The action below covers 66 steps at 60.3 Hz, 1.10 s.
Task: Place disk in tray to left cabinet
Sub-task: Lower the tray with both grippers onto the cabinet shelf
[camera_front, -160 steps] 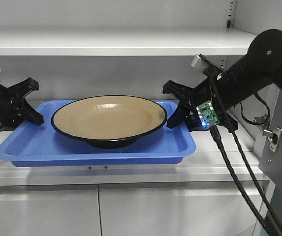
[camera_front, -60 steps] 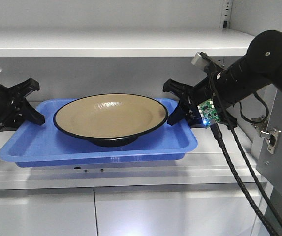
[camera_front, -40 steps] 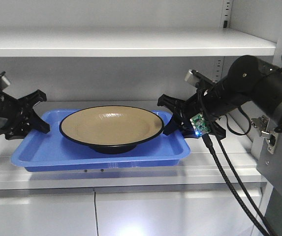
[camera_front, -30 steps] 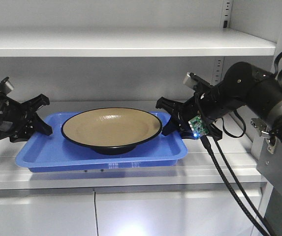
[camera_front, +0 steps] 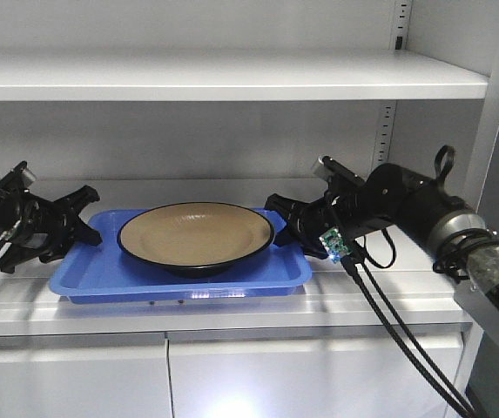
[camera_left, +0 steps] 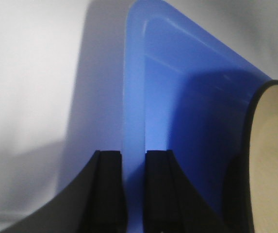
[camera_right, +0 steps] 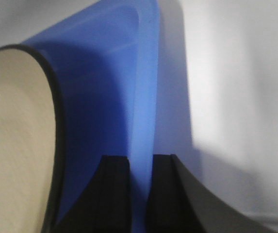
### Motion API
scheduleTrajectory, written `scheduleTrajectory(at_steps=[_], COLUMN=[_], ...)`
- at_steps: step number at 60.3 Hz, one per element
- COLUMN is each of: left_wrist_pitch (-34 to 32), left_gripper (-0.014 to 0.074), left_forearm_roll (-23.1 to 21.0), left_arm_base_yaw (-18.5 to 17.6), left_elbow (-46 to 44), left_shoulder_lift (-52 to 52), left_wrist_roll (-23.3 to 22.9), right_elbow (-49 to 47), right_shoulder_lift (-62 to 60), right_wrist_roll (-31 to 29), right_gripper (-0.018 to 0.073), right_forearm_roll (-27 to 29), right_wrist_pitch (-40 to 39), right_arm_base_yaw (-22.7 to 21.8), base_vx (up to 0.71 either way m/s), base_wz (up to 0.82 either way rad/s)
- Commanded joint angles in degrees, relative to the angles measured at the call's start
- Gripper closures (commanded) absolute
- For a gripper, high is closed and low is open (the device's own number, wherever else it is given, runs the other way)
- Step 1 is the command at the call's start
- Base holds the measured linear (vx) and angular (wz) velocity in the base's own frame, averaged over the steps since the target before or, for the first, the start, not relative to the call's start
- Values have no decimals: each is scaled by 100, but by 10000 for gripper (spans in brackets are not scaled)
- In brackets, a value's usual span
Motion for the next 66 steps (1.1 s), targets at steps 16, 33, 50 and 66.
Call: scheduleTrajectory(at_steps=[16,33,50,66], left_wrist_pitch=[-1594,-2193,-2256,-2337], left_gripper=[597,594,559,399], left_forearm_roll=[-733,-759,-752,-672], left_arm_base_yaw=[-138,-162,-162,-156], left_elbow=[-214,-214,-214,-214], left_shoulder_lift=[180,226,226,168], left_wrist_roll=[-57,26,624,898], right_elbow=[-223,-223,-223,-223], right_shoulder_lift=[-21,106,106,106], right_wrist_roll=[-123,-129,-340,-765], right_gripper=[561,548,486,249], right_forearm_roll=[413,370,350,218], right_wrist_pitch=[-1762,-2291,-2287,-2432], right_arm_base_yaw=[91,97,90,90], base_vx=[0,0,0,0], base_wz=[0,0,0,0])
